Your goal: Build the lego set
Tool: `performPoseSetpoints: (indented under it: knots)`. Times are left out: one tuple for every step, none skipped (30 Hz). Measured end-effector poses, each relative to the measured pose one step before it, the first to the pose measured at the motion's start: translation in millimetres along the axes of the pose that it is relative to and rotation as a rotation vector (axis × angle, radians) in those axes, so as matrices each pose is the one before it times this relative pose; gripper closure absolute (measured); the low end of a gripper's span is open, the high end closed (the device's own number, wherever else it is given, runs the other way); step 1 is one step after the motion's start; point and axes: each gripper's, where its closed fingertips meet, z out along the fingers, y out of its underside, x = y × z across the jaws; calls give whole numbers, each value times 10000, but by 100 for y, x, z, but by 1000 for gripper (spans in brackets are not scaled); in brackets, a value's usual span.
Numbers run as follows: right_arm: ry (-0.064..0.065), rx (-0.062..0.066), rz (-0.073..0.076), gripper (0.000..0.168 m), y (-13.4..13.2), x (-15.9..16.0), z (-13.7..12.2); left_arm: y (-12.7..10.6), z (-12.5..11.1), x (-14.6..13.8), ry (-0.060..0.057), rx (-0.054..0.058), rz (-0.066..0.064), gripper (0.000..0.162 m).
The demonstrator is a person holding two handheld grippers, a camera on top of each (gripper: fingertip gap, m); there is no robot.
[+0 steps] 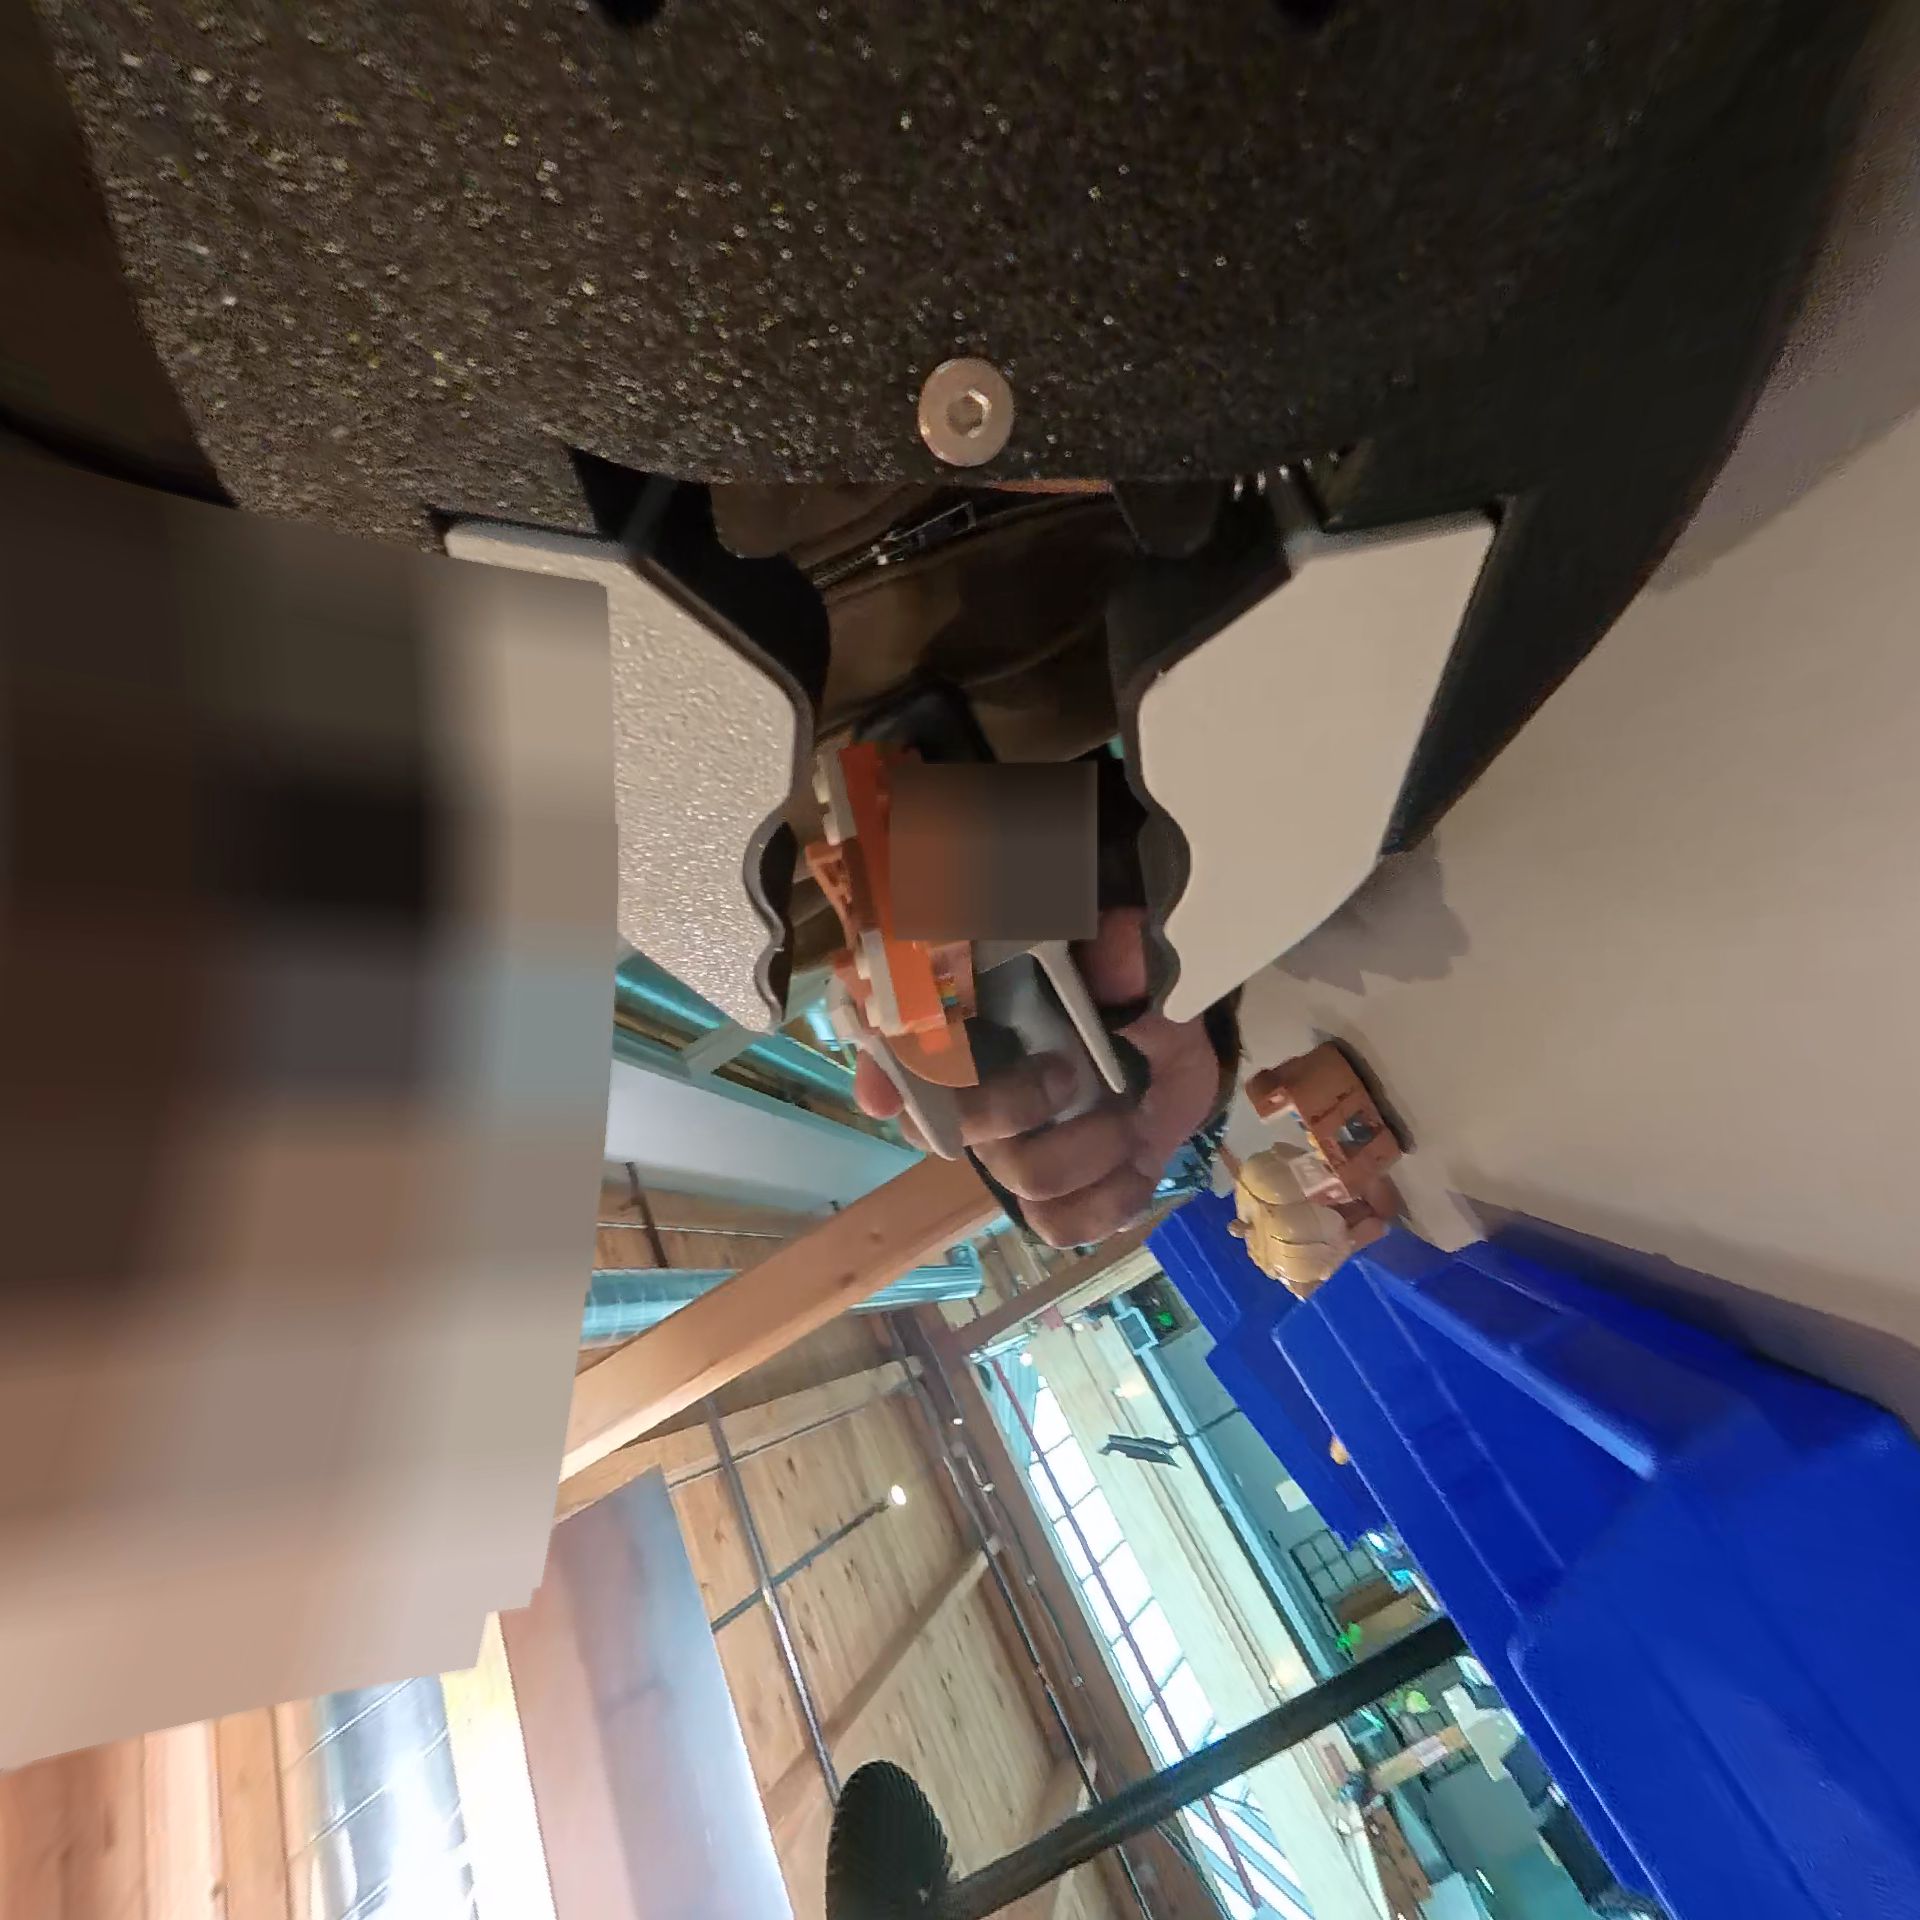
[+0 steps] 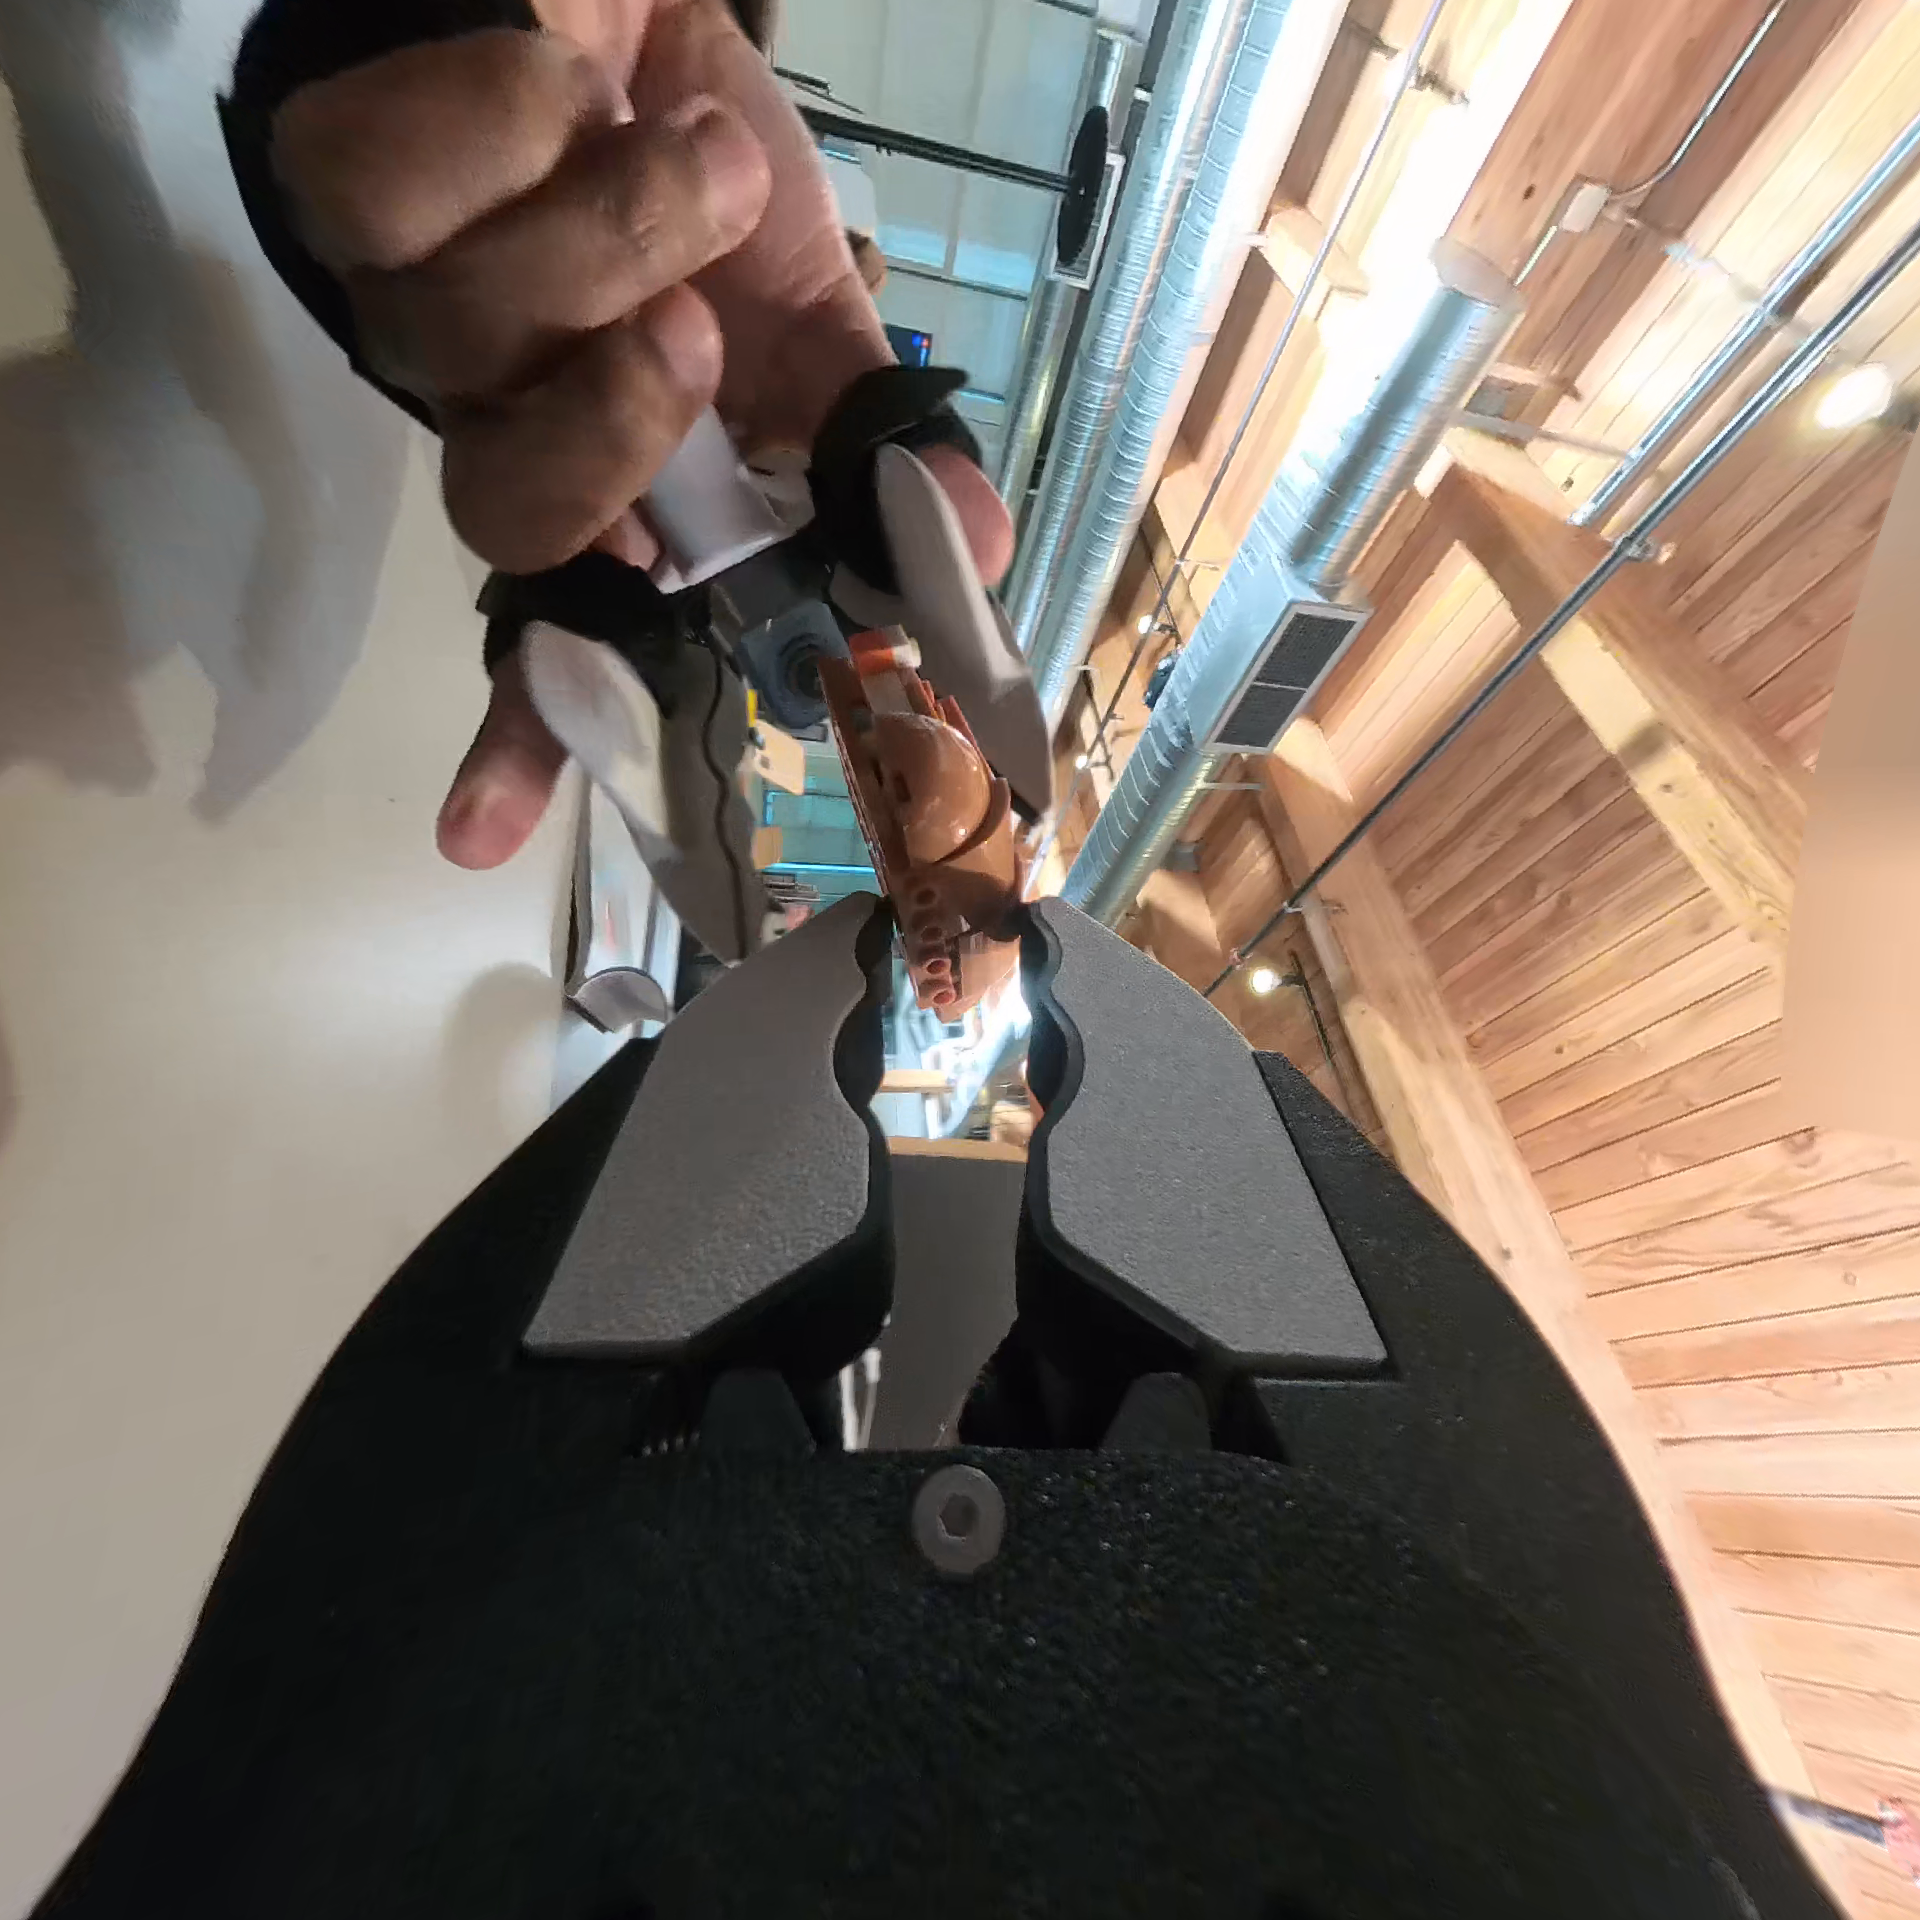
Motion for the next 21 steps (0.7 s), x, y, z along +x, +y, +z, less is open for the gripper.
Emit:
performPoseSetpoints:
  knots:
    - [-58,-36,232,145,158,39,37,-218,-321,-121,-199,52,389,95]
    - [-111,-25,354,145,196,10,48,-315,-370,42,-190,83,629,93]
    - [-131,-5,548,145,199,32,51,-345,-407,225,-182,63,1005,92]
    - [-145,37,694,145,162,68,37,-365,-420,224,-289,14,1386,91]
    - [-171,64,742,146,128,59,41,-309,-375,213,-382,-45,1706,91]
    - [-147,88,792,146,88,119,41,-96,-327,386,-258,-194,1917,90]
    - [-165,106,868,146,61,120,62,-7,-261,545,-94,-249,1897,89]
    - [-209,128,882,145,35,63,72,15,-215,469,-54,-232,1689,89]
    - [-178,158,807,145,-12,64,38,170,-154,452,49,-292,1470,89]
    - [-128,156,697,145,-36,71,8,161,-42,315,0,-256,1213,90]
    - [-136,132,566,145,-16,9,1,144,74,222,-46,-227,1061,92]
    - [-153,118,444,145,-20,-72,2,54,195,32,-178,-193,1017,93]
    - [-121,97,341,145,-7,-74,-8,-253,219,-90,-287,-21,981,95]
    - [-89,59,269,145,31,-71,16,-507,227,91,-166,132,871,99]
    - [-45,33,203,145,50,-25,16,-587,267,75,-129,180,670,102]
    - [-31,38,129,145,17,-24,15,-361,313,151,-9,68,502,106]
    - [-36,33,73,145,-12,-32,5,-146,304,172,27,-26,452,110]
    - [-20,41,30,145,-56,-9,3,97,300,161,32,-143,453,116]
    - [-32,54,25,145,-94,-24,-14,155,265,178,55,-137,407,120]
    - [-31,66,22,145,-106,-31,-15,113,199,145,44,-80,304,125]
    - [-15,59,-9,145,-92,-23,-15,41,157,54,0,-15,174,129]
